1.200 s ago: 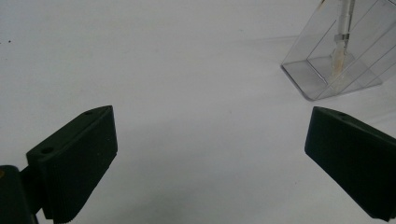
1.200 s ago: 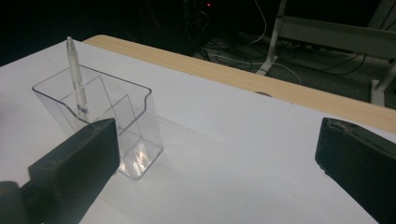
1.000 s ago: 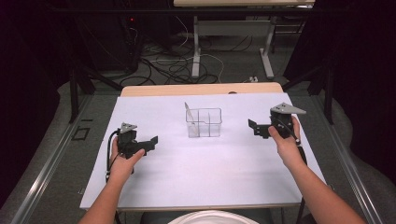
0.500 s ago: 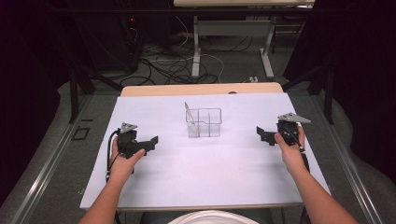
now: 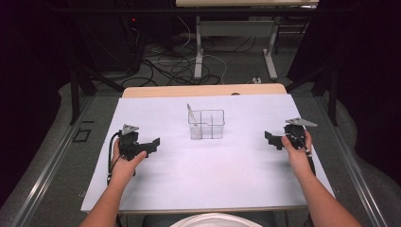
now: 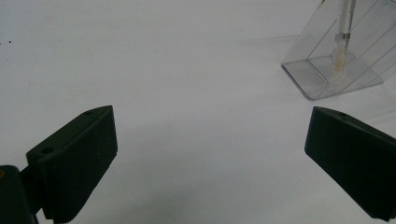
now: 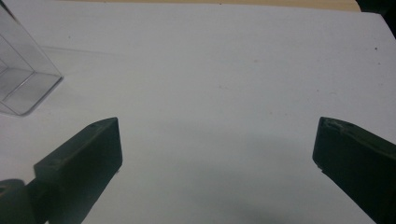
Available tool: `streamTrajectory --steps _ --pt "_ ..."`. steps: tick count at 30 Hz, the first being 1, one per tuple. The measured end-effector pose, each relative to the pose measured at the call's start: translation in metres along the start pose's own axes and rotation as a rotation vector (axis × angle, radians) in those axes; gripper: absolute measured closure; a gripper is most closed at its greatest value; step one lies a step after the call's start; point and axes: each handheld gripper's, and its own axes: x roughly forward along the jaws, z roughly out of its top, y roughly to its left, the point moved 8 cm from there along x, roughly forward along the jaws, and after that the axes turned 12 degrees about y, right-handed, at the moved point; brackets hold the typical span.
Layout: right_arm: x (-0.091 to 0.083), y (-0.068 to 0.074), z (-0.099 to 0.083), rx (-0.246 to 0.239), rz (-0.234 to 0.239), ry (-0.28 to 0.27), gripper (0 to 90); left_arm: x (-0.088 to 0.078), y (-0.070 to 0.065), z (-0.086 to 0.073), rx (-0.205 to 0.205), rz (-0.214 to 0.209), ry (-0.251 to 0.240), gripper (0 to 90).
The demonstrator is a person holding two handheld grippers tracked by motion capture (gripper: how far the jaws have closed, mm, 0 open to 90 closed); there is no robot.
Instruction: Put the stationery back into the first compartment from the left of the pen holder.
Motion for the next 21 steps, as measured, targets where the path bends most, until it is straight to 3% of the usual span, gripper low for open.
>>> streamTrajectory --steps 11,21 --pt "0.0065 -0.0048 -0.007 -0.003 -0.02 0.02 1.8 0.0003 0.0008 0.0009 -0.002 -0.001 0.0 2.5" --pt "0.0077 -0.0072 -0.0095 0.033 -0.017 0.033 2.6 0.0013 0.0006 0.0014 0.0 -0.003 0.0 2.4"
